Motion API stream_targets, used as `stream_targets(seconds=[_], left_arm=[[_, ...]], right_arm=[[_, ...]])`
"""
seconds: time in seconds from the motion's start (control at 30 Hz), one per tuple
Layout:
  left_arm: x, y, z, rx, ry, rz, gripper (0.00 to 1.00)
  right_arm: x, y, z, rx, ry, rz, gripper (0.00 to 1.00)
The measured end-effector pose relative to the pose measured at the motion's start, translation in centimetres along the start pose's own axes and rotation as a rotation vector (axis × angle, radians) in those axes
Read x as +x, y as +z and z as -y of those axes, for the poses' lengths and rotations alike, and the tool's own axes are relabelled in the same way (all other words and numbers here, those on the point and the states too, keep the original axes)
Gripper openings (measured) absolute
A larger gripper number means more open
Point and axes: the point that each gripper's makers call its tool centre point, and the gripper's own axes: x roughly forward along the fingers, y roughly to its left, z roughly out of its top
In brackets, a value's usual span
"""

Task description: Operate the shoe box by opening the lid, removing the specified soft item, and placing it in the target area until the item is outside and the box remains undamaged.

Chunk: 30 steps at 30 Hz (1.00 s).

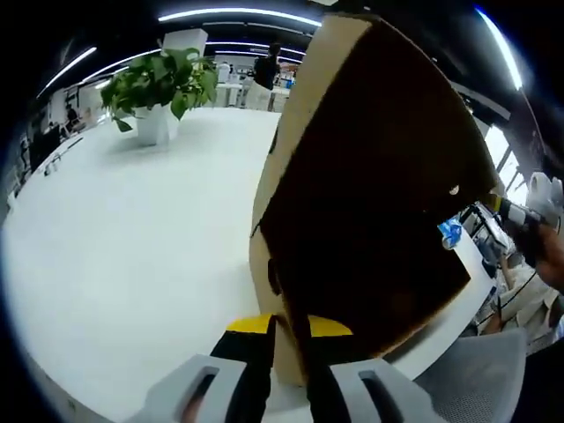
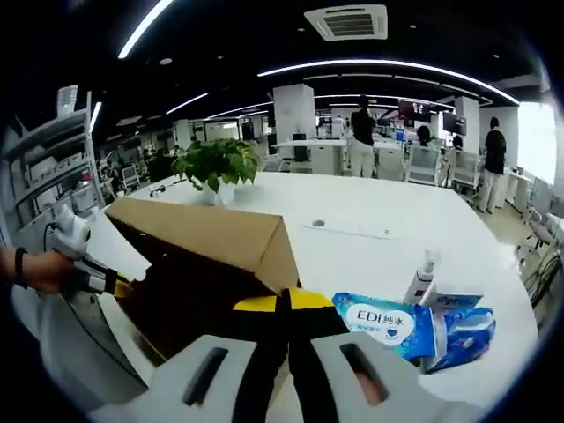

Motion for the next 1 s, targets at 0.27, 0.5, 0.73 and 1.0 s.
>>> stream_targets(seconds=[0.27, 0.5, 0.73, 1.0], left_arm=[[-2.7, 3.0, 2.3, 0.065, -0.08, 0.093, 0.06], [-2.8, 2.9, 3.1, 0.089, -0.113, 0.102, 0.06], [-2.8, 1.2, 2.4, 0.085, -0.099, 0.074, 0.06], [-3.1, 0.4, 1.7, 0.093, -0.079, 0.061, 0.07]], right_arm=[[-1.1, -2.9, -0.5, 0.015, -0.013, -0.015, 0.0], [-1.9, -5.4, -0.7, 0.047, -0.001, -0.049, 0.0], [-2.2, -6.6, -1.4, 0.067, 0.011, -0.063, 0.0], [-2.3, -7.7, -1.6, 0.11, 0.027, -0.079, 0.0]])
